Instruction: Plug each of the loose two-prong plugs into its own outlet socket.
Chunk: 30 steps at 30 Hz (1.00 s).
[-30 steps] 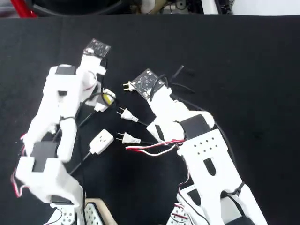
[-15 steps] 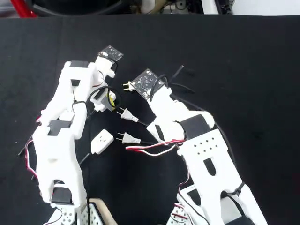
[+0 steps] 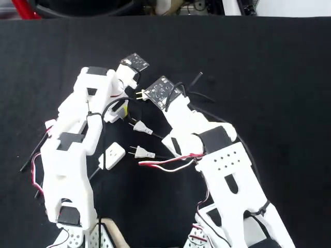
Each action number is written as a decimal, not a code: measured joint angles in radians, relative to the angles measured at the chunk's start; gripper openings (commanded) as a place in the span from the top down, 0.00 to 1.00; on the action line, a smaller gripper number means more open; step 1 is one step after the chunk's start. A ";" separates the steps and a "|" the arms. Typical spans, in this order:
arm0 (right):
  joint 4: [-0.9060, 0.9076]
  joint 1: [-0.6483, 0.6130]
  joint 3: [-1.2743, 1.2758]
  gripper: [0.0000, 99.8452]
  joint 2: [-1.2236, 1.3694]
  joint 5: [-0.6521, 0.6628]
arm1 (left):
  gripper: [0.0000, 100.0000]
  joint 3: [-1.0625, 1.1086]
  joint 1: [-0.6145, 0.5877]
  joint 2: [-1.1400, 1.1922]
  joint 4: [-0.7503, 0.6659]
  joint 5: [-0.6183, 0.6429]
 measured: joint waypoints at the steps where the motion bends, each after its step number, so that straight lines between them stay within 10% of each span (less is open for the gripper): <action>1: 0.000 0.000 0.000 0.99 0.000 0.000 | 0.96 0.000 0.003 0.000 0.015 -0.002; 19: 0.000 0.123 0.000 0.99 0.000 0.002 | 0.97 0.014 0.002 -0.235 0.331 -0.002; 30: 0.078 0.278 -0.091 0.99 0.000 0.002 | 0.97 0.807 0.247 -0.907 0.115 0.000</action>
